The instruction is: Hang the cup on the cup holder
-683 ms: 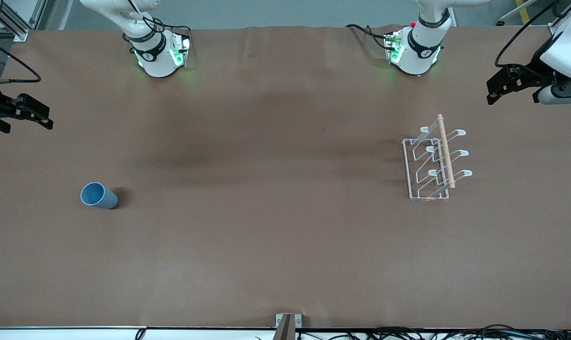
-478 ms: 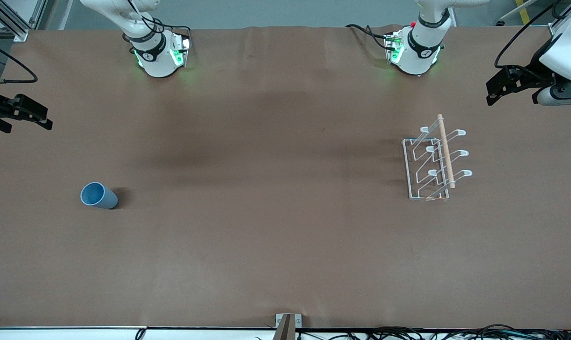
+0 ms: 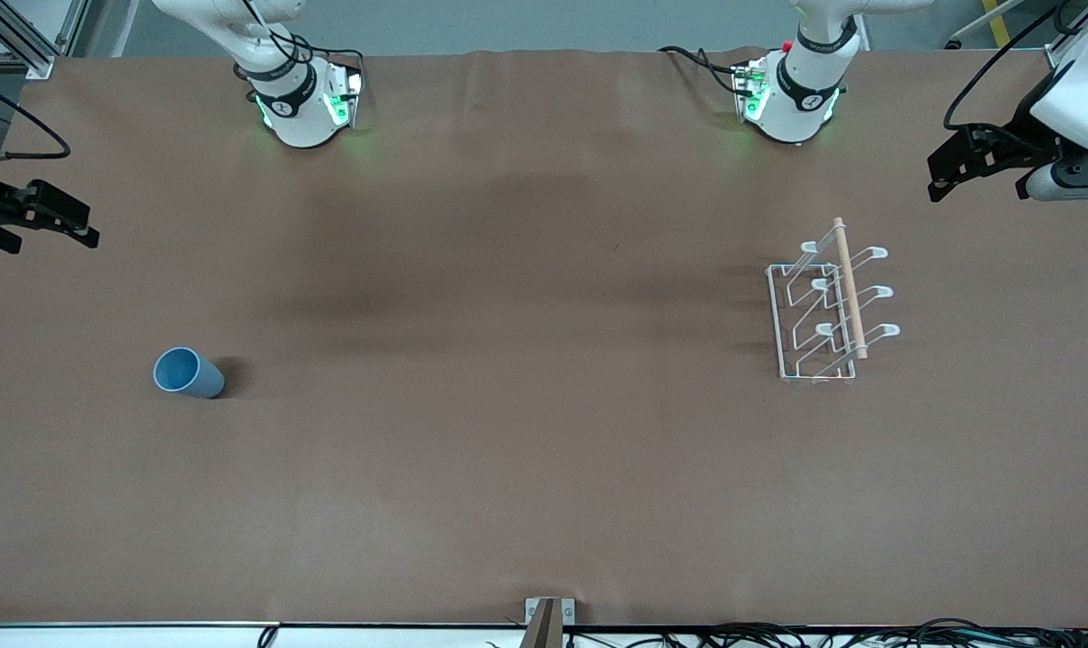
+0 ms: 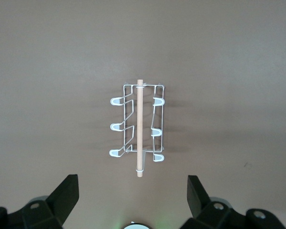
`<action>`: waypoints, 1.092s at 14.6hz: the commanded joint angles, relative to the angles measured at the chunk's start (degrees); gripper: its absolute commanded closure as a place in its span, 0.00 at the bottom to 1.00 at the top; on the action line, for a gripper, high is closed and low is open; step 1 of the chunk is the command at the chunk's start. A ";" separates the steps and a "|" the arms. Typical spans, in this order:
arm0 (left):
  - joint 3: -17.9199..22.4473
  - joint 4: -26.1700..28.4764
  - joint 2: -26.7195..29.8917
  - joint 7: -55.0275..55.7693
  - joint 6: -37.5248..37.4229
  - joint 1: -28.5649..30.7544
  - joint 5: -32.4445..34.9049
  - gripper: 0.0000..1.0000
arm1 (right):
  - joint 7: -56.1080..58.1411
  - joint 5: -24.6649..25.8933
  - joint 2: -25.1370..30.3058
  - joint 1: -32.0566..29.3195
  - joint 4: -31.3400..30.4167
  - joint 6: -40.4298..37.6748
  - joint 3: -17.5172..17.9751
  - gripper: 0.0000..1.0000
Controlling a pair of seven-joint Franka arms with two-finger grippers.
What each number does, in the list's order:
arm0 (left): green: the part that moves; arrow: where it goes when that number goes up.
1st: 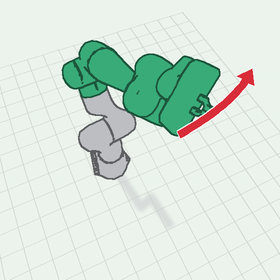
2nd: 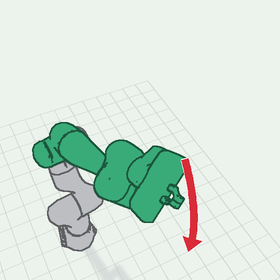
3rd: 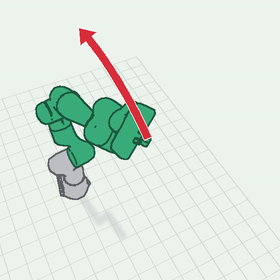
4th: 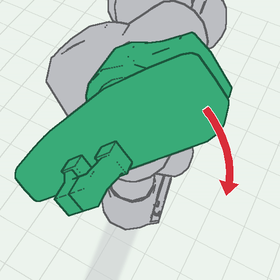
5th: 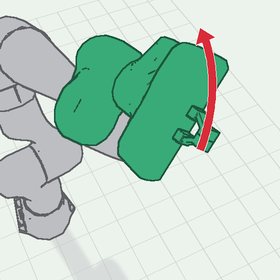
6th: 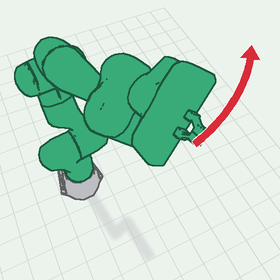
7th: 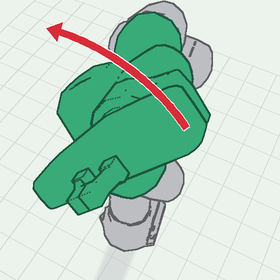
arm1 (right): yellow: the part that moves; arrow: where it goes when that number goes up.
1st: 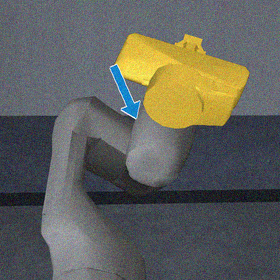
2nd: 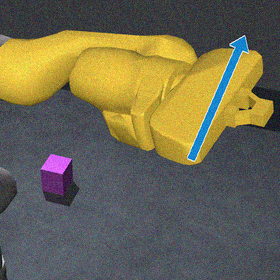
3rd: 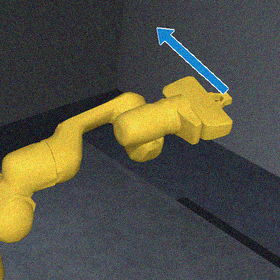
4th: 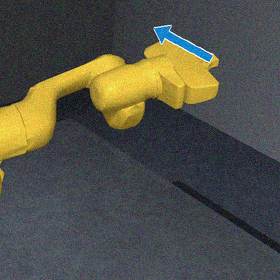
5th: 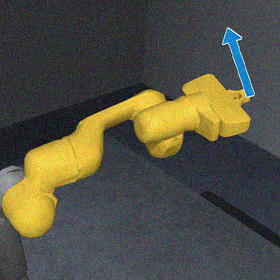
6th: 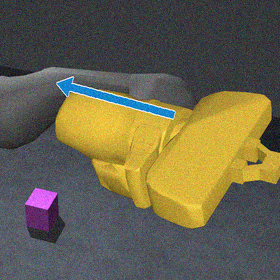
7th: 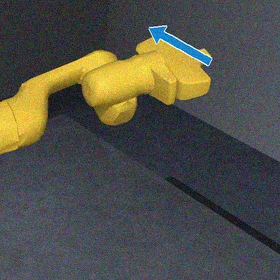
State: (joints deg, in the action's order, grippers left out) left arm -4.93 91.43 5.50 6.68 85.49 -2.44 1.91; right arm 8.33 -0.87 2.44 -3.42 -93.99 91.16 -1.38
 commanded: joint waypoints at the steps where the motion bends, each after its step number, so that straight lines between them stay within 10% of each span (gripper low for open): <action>1: 0.10 -1.86 -1.10 -1.05 -0.76 -0.11 -1.20 0.00 | -0.86 0.43 -0.16 -0.45 0.21 0.16 0.42 0.02; 16: 0.19 -1.78 -1.37 -1.05 -0.76 0.33 -3.75 0.00 | -0.77 0.34 -0.68 -0.62 0.21 0.25 0.50 0.02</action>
State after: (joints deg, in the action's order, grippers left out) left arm -4.84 91.22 4.89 6.68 85.49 -2.27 -1.20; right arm 8.29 -0.85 2.00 -3.46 -94.03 91.26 -1.39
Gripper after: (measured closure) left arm 0.000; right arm 0.013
